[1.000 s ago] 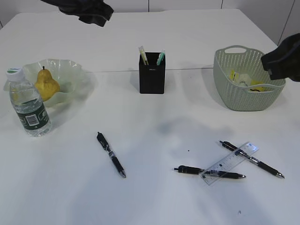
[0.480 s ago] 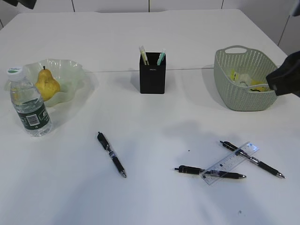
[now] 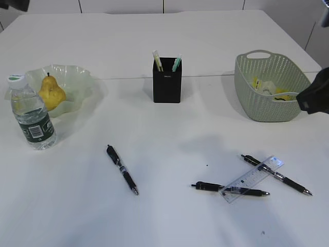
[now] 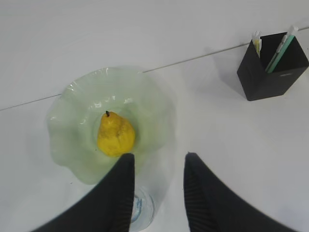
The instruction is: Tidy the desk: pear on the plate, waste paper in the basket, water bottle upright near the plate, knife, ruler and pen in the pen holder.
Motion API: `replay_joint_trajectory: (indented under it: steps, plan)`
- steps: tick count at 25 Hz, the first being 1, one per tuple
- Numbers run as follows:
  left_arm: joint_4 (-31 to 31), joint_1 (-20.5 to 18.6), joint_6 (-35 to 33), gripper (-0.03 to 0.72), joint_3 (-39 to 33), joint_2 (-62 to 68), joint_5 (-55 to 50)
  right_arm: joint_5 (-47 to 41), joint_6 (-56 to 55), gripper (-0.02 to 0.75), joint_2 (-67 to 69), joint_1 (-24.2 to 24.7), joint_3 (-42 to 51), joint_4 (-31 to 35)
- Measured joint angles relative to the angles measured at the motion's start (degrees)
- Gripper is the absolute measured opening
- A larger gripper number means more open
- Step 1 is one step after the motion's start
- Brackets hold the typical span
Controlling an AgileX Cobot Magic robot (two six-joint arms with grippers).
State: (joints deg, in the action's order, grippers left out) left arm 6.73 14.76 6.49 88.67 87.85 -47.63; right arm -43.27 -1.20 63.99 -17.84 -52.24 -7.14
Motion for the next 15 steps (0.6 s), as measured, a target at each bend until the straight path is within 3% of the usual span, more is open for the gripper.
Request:
replay_joint_trajectory:
  steps: [9,15]
  plan:
    - [0.0,-0.1,2.9,0.239,-38.8,-13.3,41.5,-1.5,0.0,0.260,-1.1,0.0,0.0,0.1]
    - [0.1,-0.1,3.0,0.239,-52.8,-22.3,56.8,-1.9,0.0,0.261,-1.1,0.0,0.0,0.4]
